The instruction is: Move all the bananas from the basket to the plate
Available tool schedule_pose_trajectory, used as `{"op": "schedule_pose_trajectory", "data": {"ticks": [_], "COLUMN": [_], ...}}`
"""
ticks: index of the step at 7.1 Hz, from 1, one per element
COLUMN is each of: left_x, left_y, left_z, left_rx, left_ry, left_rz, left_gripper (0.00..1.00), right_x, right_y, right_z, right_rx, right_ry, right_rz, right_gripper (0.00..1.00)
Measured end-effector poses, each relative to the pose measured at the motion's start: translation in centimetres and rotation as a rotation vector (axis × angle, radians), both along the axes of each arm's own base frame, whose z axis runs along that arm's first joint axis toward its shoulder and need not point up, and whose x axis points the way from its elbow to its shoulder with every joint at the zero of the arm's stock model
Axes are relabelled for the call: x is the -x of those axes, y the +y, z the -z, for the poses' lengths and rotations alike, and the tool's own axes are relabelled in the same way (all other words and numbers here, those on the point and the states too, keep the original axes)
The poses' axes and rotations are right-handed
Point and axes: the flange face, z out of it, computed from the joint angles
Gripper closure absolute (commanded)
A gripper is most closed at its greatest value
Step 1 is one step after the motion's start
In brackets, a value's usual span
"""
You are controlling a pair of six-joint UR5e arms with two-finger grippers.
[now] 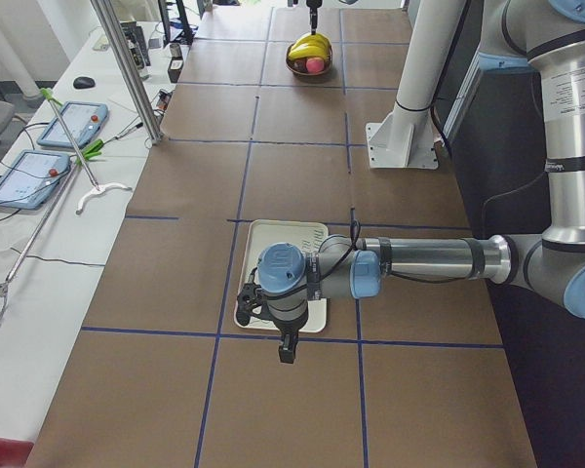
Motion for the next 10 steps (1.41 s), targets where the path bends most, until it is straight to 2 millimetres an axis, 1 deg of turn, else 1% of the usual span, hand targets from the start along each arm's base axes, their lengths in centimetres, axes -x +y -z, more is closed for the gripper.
{"op": "schedule_pose_trajectory", "data": {"ticks": [2, 3, 4, 5, 6, 7, 10], "left_x": [0.0, 0.0, 0.0, 0.0, 0.0, 0.0, 0.0], "left_y": [0.0, 0.0, 0.0, 0.0, 0.0, 0.0, 0.0], "left_z": [0.0, 0.0, 0.0, 0.0, 0.0, 0.0, 0.0], "left_rx": [0.000, 0.000, 0.000, 0.000, 0.000, 0.000, 0.000], "left_ry": [0.000, 0.000, 0.000, 0.000, 0.000, 0.000, 0.000], "left_rz": [0.000, 0.000, 0.000, 0.000, 0.000, 0.000, -0.001], "left_gripper": [0.00, 0.00, 0.00, 0.00, 0.00, 0.00, 0.00], "right_x": [0.9, 1.2, 1.4, 1.7, 2.1, 2.4, 2.6], "right_y": [0.0, -0.1, -0.1, -0.2, -0.4, -0.6, -0.8], "right_z": [-1.5, -1.7, -1.7, -1.6, -1.4, -1.2, -0.9], "right_rx": [0.004, 0.003, 0.002, 0.001, 0.000, 0.000, -0.005], "right_ry": [0.045, 0.051, 0.052, 0.050, 0.046, 0.044, 0.037], "right_rz": [0.006, 0.010, 0.013, 0.015, 0.015, 0.015, 0.015], "right_gripper": [0.09, 0.12, 0.34, 0.70, 0.90, 0.95, 0.96]}}
